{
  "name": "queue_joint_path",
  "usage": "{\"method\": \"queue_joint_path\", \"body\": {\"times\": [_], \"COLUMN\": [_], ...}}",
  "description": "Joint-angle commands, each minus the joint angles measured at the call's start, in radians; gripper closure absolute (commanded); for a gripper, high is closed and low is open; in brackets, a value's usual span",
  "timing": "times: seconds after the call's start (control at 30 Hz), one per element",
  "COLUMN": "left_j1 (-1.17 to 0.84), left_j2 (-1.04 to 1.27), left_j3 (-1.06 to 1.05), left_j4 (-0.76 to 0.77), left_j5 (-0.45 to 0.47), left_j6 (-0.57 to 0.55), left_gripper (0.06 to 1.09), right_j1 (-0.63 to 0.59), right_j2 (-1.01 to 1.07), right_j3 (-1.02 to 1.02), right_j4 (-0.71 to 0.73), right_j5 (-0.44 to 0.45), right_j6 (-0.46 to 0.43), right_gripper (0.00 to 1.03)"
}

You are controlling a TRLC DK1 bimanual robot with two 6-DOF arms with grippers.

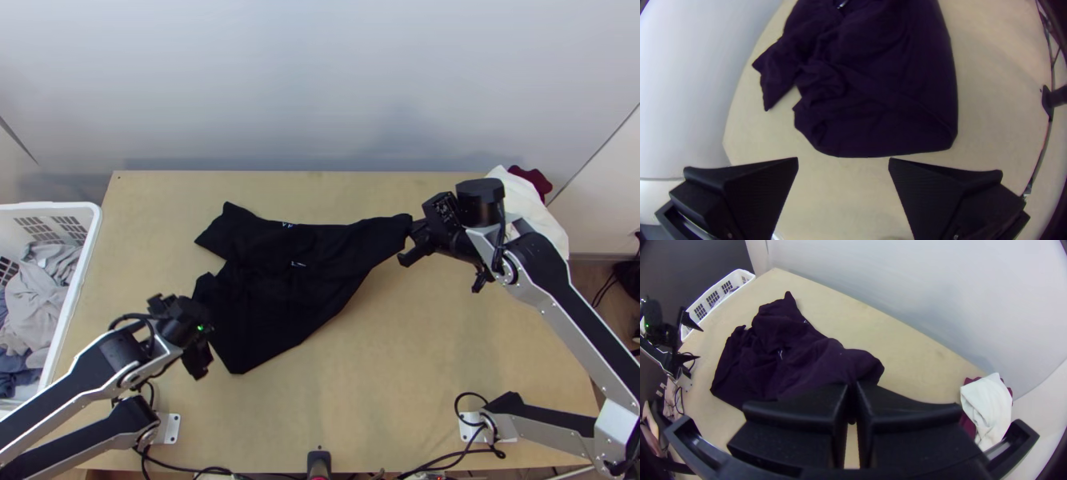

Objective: Fold the t-shirt

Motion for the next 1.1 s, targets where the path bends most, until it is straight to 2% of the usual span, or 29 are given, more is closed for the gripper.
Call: {"method": "queue_joint_path", "body": {"times": [0.0, 0.3, 0.63, 0.83, 1.07], "left_j1": [-0.053, 0.099, 0.192, 0.196, 0.163], "left_j2": [0.089, 0.39, 0.52, 0.548, 0.571], "left_j3": [-0.038, 0.011, 0.071, 0.105, 0.106], "left_j4": [0.053, 0.171, 0.289, 0.281, 0.237], "left_j5": [0.13, 0.407, 0.409, 0.409, 0.409], "left_j6": [-0.076, -0.348, -0.503, -0.644, -0.698], "left_gripper": [0.1, 0.1, 0.1, 0.1, 0.1], "right_j1": [0.014, 0.02, 0.013, 0.008, 0.003], "right_j2": [0.008, -0.024, -0.035, -0.037, -0.037], "right_j3": [-0.004, -0.043, -0.05, -0.069, -0.073], "right_j4": [-0.001, -0.001, -0.01, -0.01, -0.008], "right_j5": [0.02, 0.04, 0.043, 0.047, 0.056], "right_j6": [0.005, 0.01, 0.019, 0.014, 0.008], "right_gripper": [0.99, 0.99, 0.99, 0.99, 0.99]}}
